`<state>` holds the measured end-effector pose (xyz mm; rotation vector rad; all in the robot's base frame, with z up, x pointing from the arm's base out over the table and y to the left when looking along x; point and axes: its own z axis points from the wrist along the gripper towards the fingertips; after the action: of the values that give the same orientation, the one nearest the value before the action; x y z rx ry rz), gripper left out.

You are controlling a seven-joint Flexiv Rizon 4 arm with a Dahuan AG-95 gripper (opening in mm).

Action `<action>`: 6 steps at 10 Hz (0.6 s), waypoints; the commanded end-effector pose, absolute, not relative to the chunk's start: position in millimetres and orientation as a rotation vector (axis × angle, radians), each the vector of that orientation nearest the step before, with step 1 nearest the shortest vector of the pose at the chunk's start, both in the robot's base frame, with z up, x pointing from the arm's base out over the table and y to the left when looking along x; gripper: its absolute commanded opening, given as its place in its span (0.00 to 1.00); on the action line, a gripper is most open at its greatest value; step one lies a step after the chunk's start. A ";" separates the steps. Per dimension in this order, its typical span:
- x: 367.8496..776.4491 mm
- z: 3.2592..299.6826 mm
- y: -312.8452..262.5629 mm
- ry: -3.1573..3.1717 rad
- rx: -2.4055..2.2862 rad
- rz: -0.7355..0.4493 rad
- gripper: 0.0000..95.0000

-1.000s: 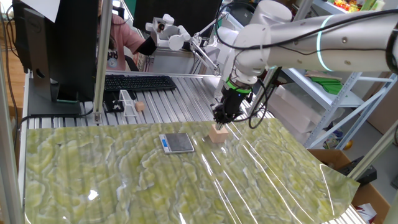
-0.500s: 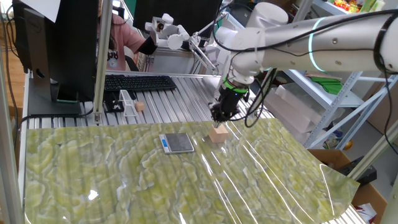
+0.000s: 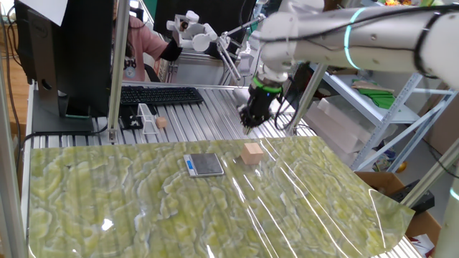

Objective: Place the block on the scale

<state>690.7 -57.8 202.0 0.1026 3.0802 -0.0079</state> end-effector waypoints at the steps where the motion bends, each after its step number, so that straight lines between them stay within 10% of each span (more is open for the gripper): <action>1: 707.6 200.9 -74.4 3.079 0.075 -0.009 0.00; 6: 743.6 196.2 -109.0 3.077 0.016 -0.012 0.00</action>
<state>743.1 -110.1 196.1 0.0163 3.0713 -0.0159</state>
